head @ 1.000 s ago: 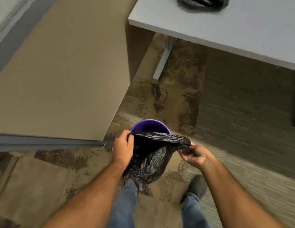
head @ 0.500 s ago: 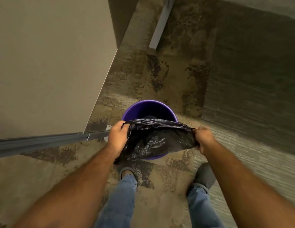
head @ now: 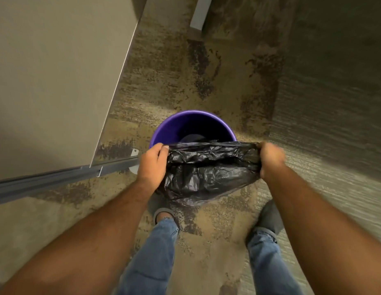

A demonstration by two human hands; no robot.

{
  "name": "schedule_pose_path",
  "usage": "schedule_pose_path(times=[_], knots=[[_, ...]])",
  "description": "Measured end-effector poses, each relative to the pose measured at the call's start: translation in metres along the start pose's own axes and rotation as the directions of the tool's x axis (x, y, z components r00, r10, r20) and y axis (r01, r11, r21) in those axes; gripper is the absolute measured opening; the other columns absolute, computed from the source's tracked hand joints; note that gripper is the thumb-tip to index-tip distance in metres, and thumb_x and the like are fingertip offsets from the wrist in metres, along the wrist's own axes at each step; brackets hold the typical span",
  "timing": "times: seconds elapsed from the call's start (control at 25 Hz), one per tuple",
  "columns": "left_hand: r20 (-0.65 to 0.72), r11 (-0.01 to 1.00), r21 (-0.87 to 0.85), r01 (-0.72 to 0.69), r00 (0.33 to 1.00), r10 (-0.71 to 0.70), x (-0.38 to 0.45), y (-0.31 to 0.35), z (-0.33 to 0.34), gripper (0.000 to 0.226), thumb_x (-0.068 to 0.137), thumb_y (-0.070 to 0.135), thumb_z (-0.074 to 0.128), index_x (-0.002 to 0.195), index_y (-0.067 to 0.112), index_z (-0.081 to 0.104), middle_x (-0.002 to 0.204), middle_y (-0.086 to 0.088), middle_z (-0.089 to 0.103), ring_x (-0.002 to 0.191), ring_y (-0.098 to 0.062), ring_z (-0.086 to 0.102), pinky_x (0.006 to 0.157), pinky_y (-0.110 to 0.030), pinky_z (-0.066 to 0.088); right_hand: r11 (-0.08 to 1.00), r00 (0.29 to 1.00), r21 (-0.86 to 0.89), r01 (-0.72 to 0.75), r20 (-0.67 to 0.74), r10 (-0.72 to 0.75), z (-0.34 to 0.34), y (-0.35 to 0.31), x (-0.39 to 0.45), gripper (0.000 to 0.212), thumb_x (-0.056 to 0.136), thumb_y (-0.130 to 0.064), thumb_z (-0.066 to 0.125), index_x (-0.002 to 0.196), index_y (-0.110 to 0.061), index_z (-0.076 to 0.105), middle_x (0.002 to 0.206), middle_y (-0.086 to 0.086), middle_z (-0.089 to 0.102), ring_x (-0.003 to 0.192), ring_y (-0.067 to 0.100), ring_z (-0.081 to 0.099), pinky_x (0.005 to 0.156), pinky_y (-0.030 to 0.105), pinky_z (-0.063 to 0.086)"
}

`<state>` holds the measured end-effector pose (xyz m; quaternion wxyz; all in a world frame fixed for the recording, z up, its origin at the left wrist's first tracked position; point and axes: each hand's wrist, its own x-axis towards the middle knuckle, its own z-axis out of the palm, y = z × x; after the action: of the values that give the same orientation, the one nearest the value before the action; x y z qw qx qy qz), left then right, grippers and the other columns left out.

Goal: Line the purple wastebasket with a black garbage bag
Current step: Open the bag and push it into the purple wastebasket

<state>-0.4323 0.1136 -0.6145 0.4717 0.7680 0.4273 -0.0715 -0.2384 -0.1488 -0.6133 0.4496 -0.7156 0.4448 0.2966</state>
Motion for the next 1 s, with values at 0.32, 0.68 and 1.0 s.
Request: schedule_pose_path(times=[0.32,0.68,1.0], knots=[[-0.262,0.985,-0.138,0.101,0.956,-0.134,0.095,0.019,-0.013,0.049,0.102,0.051,0.051,0.067,0.018,0.054,0.065,0.004,0.054,0.063,-0.018,0.05,0.062,-0.034,0.042,0.635,0.703,-0.304,0.711,0.331,-0.629,0.036,-0.029,0.045,0.047,0.091,-0.051,0.072,0.076,-0.007,0.062,0.07,0.018,0.064,0.067,0.018,0.055,0.066,0.046,0.051],[0.096,0.668,-0.295,0.684,0.716,-0.691,0.156,-0.007,-0.009,0.051,0.093,0.052,0.072,0.123,0.01,0.07,0.107,-0.013,0.079,0.094,-0.034,0.077,0.082,-0.045,0.064,0.618,0.842,-0.571,0.54,0.368,-0.395,0.086,-0.049,0.076,0.053,0.093,-0.049,0.075,0.059,-0.015,0.053,0.061,0.006,0.057,0.066,0.029,0.059,0.064,0.035,0.044],[-0.106,0.916,-0.165,0.367,0.916,-0.386,0.018,-0.031,-0.02,0.057,0.074,0.03,0.096,0.114,0.021,0.057,0.098,-0.002,0.066,0.083,-0.016,0.065,0.069,-0.029,0.052,0.865,0.754,-0.183,0.467,0.593,-0.282,0.005,0.003,0.038,0.06,0.077,-0.011,0.094,0.128,-0.024,0.065,0.107,0.004,0.061,0.088,0.016,0.067,0.072,0.031,0.062]])
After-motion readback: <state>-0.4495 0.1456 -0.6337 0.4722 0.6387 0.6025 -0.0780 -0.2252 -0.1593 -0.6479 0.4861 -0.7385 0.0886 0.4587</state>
